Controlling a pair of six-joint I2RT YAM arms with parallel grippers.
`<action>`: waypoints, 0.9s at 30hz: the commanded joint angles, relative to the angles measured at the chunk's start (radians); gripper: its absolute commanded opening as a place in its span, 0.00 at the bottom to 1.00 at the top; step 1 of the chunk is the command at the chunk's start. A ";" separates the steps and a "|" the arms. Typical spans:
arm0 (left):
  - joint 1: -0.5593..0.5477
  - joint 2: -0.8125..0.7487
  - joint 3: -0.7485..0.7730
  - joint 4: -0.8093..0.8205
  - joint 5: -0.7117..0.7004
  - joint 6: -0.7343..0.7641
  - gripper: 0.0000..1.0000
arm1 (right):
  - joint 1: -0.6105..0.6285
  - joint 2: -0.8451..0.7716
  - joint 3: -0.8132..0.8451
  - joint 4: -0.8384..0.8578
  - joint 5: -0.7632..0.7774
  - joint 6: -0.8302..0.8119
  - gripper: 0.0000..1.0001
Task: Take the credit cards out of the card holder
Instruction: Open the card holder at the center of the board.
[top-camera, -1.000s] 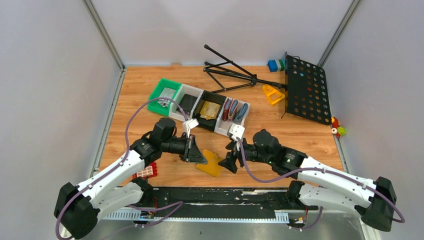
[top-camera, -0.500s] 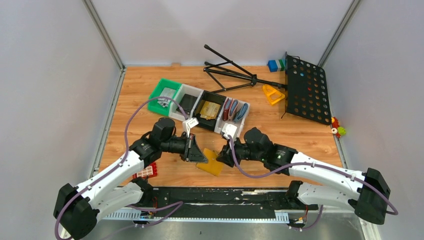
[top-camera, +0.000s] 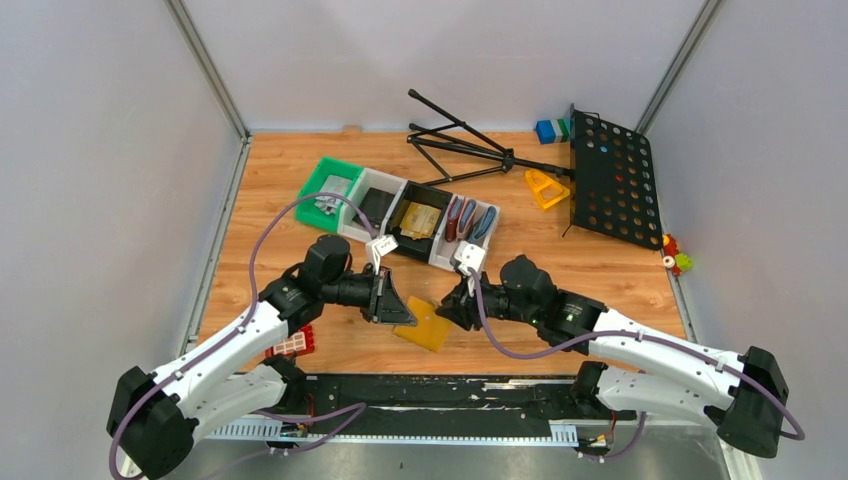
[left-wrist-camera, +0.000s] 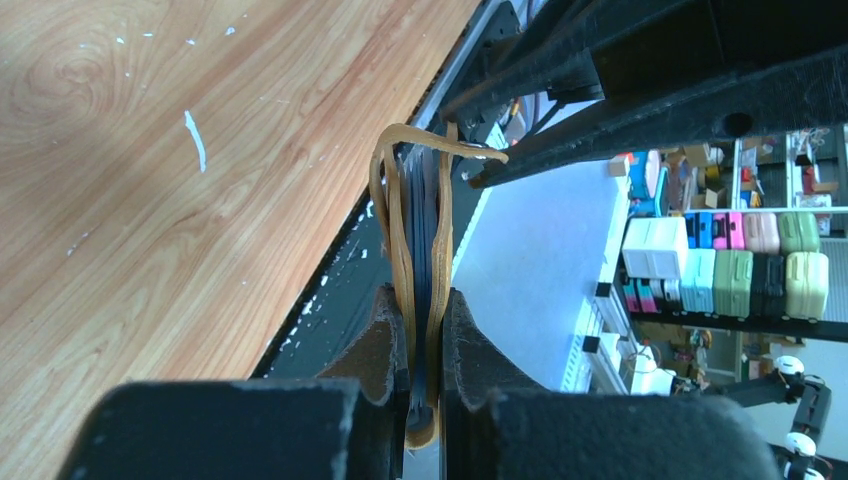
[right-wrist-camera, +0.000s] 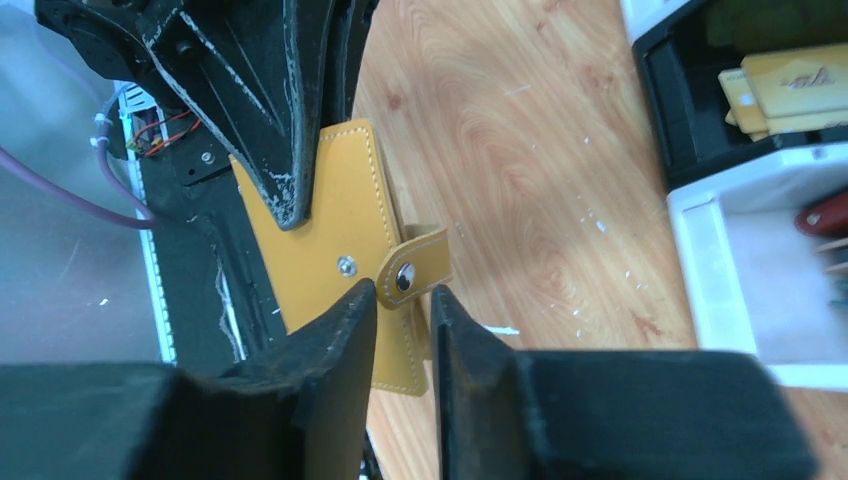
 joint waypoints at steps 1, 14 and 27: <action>-0.009 -0.012 0.027 0.036 0.040 -0.017 0.00 | 0.002 -0.012 0.003 0.082 -0.018 -0.007 0.35; -0.010 -0.041 0.028 0.079 0.061 -0.068 0.00 | 0.002 0.025 0.034 0.110 -0.005 0.005 0.39; -0.010 0.033 0.032 -0.079 -0.129 0.079 0.05 | 0.002 0.058 0.035 -0.043 0.148 0.219 0.00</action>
